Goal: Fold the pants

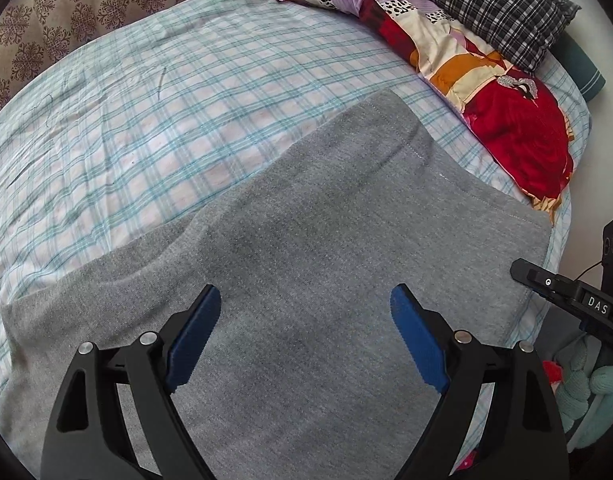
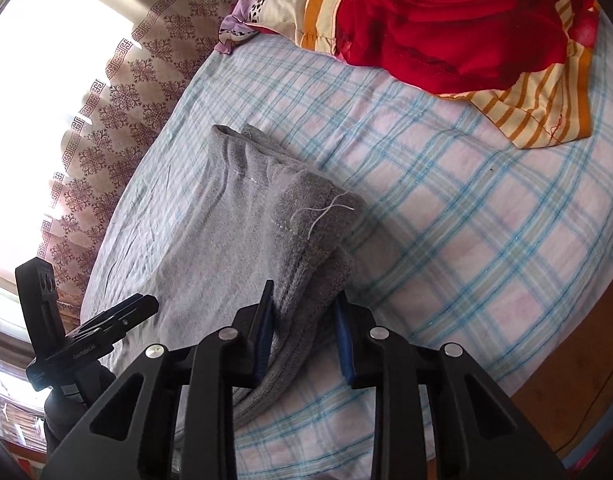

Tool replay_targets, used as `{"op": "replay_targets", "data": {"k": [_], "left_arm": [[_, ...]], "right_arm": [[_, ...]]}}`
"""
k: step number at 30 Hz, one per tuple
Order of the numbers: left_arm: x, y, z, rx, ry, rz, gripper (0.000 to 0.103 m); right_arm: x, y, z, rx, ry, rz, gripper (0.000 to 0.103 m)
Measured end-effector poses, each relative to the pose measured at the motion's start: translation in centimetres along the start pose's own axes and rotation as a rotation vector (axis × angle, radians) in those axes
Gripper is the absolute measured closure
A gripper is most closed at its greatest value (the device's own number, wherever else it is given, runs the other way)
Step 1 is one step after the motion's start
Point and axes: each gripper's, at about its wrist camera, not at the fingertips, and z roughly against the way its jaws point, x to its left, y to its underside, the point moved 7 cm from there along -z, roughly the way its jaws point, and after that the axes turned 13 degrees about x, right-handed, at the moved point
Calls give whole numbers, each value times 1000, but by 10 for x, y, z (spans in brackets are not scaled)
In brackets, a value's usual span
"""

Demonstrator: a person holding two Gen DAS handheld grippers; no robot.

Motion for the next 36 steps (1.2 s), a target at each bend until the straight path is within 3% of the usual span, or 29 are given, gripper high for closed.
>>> {"op": "replay_targets", "data": {"k": [9,17,23,31,34,36], "left_arm": [[-33,-36,9,28,160,17,10],[-80,-74,7,104,240,-24,9],[-105,-90,3,170,162,-111,9],[-114,-87,-20,275,67,-206,10],[-113,-83,-27,284,30,-218,37],[-111,-78,-30,303,46,-212,71]], "right_arm": [[45,8,21,-121,173,273,78],[88,33,29,-232,352,558,78],[123,59,25,-277,430,768,78],[137,71,15,-267,433,836,79],[138,73,15,-269,435,843,79],[139,75,17,-272,433,847,79]]}}
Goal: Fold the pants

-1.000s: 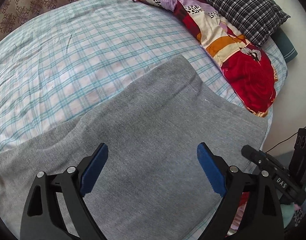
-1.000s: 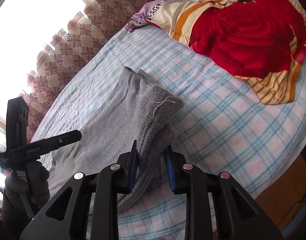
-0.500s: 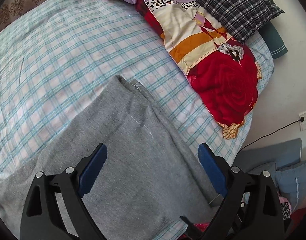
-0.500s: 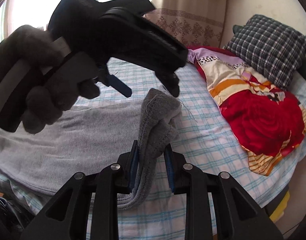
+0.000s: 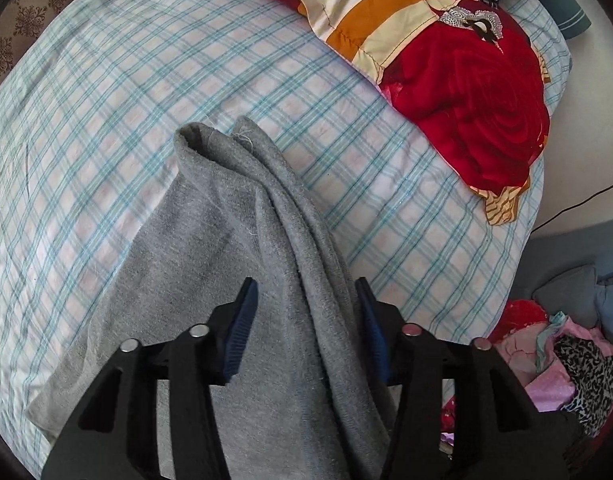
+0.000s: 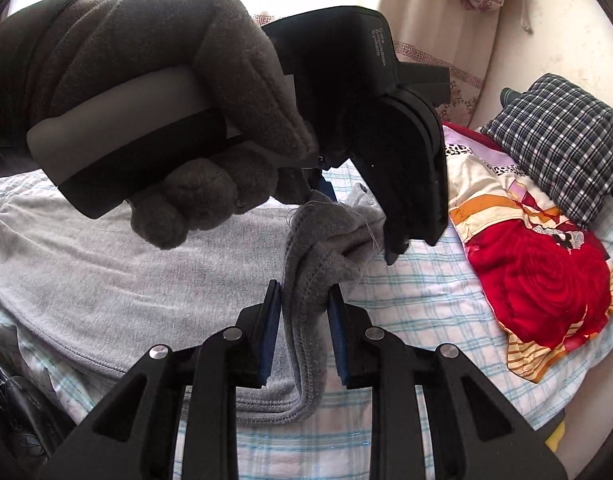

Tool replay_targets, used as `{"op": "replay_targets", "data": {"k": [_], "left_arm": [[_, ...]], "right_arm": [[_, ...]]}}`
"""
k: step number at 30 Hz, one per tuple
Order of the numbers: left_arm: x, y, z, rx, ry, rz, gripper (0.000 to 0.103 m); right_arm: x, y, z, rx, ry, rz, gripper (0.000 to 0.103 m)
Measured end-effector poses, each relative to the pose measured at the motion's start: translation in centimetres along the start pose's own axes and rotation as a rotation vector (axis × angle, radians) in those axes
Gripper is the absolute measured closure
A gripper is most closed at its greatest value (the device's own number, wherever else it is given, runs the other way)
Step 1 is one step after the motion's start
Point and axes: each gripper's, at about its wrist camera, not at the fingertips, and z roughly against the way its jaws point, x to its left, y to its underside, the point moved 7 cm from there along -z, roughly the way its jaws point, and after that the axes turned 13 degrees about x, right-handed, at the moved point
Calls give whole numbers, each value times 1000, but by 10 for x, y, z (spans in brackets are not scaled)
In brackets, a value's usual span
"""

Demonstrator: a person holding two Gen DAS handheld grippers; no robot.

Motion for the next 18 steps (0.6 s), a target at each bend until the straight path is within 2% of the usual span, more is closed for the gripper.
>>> {"op": "replay_targets", "data": {"k": [2,8,17,18], "left_arm": [[4,7,0,-9,4,6,82],[31,36,21,-100,56,86,87],[94,126,43,-252,178,337,88],[102,137,42,-263,184,364,88]], "right_arm": [[2,0,1,-4,-8,4,81],[15,-1,12,-23,-54,32,82],[14,-2,37,-19,-338,-105,78],[12,-2,37,-14,-359,-118,72]]}}
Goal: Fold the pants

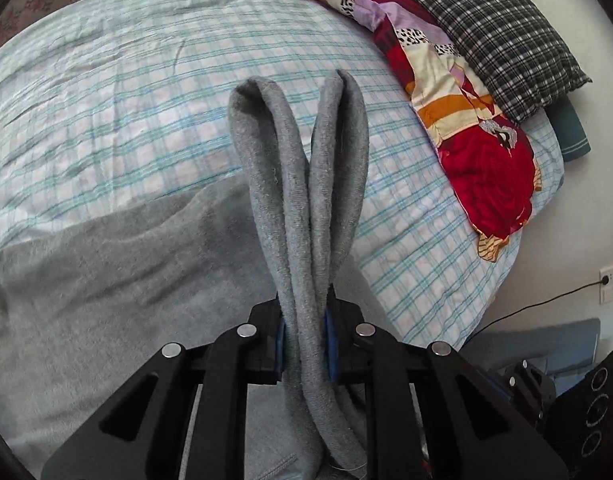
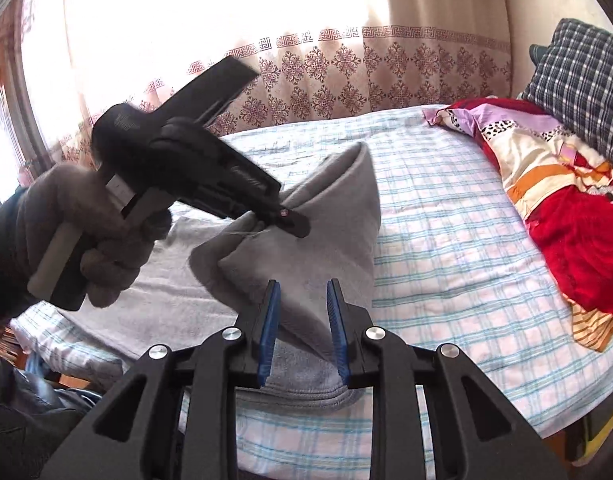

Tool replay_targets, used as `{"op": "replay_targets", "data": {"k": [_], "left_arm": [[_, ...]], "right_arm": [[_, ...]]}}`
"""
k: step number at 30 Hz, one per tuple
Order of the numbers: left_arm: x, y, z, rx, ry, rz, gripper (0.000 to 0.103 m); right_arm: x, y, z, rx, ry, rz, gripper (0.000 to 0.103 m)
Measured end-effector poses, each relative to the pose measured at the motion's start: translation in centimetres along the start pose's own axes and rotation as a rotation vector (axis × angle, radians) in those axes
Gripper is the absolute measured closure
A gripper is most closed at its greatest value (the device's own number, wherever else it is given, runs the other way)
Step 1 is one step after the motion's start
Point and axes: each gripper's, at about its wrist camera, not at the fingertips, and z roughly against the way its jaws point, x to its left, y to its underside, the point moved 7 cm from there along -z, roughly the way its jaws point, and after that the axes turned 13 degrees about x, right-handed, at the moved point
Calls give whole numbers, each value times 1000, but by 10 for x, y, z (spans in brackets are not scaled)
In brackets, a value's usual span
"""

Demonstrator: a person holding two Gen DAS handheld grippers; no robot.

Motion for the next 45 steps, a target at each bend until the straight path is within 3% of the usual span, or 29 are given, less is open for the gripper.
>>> {"op": "replay_targets", "data": {"k": [1,3,7,13,18,23,27,29,33,40,43,45], "left_arm": [[11,8,4,-13,3,24,88],[35,24,9,-28,10,72,88],[81,60,12,-43,49,160,88],[135,103,-19,-31,79,261,87],[138,107,-12,-88,122,240,87],[135,106,21,-169,42,169,87],[160,114,-1,-93,37,232,87],[163,123,-7,-99,41,230,87],[163,130,3,-131,19,215,87],[167,137,8,-138,-13,194,86],[174,138,2,-131,-22,215,78],[173,138,4,-132,-59,210,66]], "right_arm": [[-2,0,1,2,-15,-16,60],[-6,1,0,5,-15,-38,54],[-8,2,-15,45,-8,-48,54],[14,5,-46,135,-9,5,54],[24,13,-71,219,-1,25,54],[33,21,-83,270,-8,27,54],[37,32,-104,341,-8,44,54],[38,37,-112,372,-1,47,54],[34,25,-105,343,15,56,53],[31,-25,-115,279,-16,-6,52],[38,-47,-135,269,-25,-2,52],[44,-60,-149,266,-43,-9,52]]}}
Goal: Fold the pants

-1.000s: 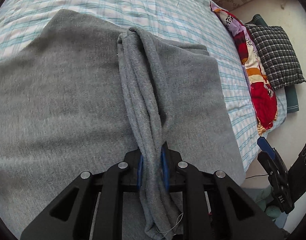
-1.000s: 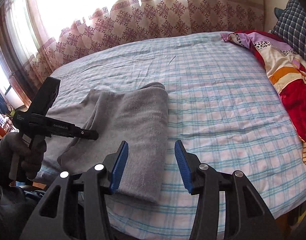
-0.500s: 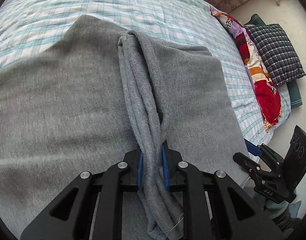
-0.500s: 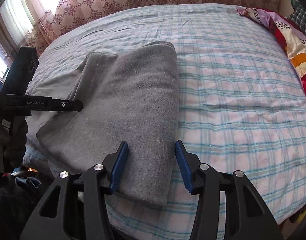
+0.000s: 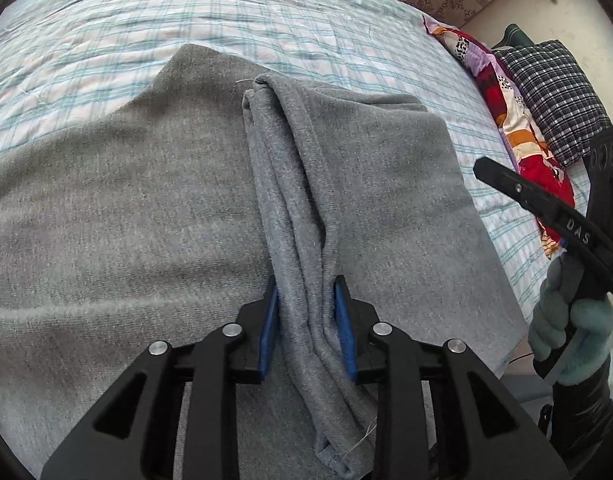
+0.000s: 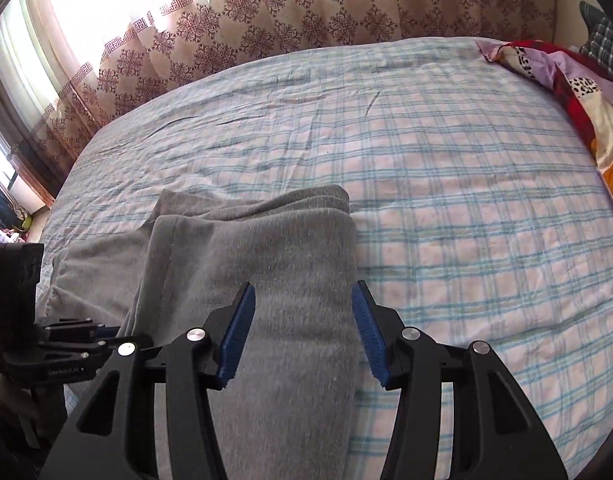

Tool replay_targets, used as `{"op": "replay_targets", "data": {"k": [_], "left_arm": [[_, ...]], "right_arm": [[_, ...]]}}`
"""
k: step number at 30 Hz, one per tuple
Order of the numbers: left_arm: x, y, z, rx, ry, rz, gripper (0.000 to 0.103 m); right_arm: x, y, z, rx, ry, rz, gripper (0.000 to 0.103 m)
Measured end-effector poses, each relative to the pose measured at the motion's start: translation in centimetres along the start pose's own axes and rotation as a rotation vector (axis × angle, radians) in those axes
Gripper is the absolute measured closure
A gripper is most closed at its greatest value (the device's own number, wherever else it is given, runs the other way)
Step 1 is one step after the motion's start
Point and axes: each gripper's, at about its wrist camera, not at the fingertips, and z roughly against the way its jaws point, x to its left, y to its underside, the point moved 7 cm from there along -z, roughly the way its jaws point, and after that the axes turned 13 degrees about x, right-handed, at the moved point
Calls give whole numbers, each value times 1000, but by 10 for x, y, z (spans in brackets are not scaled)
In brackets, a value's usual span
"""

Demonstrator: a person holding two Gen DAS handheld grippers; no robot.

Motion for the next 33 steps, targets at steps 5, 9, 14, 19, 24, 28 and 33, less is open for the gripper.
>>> {"op": "replay_targets", "data": {"k": [5,9,14,19,24,28,33], "left_arm": [[2,1,14,-23,-90,-18,38],[2,-3,34,-67,-95,-1,38],[-36,-10,55,-131,-29,-90,38],[-79,4,45,-90,11,-235,38],[-69,19,7,26,-4,-219,38],[-66,25,-7,24,-36,-258,38],[-70,27,-8,22,-62,-281,38]], "right_arm": [[13,-22,-37,53,-11,41,52],[9,-18,-57,90,-2,35,50],[13,-23,-52,90,9,51,49],[21,-44,-40,43,25,84,49],[17,-55,-68,98,47,99,48],[16,-54,-75,106,42,104,48],[13,-43,-41,69,37,106,48]]}}
